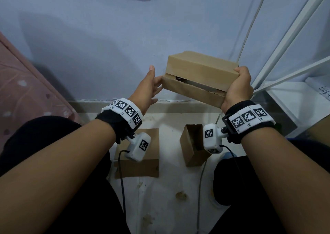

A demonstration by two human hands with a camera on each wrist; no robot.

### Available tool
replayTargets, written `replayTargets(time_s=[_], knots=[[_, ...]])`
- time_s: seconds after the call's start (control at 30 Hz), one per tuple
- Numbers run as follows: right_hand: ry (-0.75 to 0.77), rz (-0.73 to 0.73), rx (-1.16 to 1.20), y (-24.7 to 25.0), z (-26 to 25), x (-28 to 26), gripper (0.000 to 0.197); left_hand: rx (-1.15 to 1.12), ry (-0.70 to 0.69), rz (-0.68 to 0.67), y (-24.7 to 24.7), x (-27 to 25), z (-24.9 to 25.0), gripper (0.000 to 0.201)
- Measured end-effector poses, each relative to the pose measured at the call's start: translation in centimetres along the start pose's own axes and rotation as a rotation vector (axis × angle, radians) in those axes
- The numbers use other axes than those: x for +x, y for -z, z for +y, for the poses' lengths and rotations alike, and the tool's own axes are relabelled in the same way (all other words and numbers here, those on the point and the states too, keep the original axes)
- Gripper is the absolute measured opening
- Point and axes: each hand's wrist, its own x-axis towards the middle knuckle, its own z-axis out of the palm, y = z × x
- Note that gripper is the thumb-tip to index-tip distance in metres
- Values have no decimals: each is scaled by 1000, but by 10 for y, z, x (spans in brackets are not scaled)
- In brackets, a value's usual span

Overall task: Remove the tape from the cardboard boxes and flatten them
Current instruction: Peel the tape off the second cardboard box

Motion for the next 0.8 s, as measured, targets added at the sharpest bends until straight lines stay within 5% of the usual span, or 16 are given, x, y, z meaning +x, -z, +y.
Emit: replayTargets(time_s=[0.27, 0.57, 0.8], knots=[[-110, -272, -138, -1, 2, 0, 46, -44, -42, 61, 12, 6, 7, 86], [1, 4, -6, 2, 0, 4, 23, -27, 24, 17, 7, 3, 4, 86], [-105, -234, -122, 0, 1, 7, 41, -29, -1, 43, 11, 8, 4, 87]])
